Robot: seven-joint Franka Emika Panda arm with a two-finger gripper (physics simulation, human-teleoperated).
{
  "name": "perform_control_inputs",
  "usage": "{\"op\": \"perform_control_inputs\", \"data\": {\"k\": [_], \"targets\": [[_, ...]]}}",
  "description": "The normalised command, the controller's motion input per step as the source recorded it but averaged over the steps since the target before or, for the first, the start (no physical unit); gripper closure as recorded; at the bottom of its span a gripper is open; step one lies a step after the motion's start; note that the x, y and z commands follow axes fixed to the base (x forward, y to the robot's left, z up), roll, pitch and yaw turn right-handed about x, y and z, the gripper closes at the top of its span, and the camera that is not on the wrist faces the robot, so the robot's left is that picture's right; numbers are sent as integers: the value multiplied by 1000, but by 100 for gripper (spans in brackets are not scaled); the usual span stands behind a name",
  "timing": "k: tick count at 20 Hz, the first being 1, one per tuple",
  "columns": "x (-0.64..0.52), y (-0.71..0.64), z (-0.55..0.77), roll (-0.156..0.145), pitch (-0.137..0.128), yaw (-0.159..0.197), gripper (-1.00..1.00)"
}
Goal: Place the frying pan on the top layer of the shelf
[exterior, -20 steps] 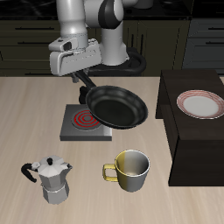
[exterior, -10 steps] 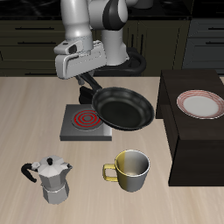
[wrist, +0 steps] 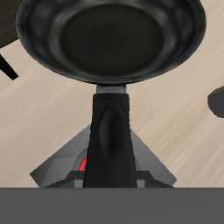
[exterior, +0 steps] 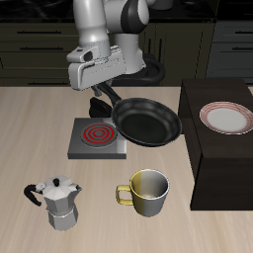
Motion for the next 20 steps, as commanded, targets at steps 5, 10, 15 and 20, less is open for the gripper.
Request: {"op": "perform_control_inputs", "data": {"k": [5,10,15,20], "targets": [[19,54,101,3,-18,3,100],[79,97,84,14,-13,14,100],[80,175,-20,19,-5,10,100],[77,126,-24,18,8,-5,100]]}}
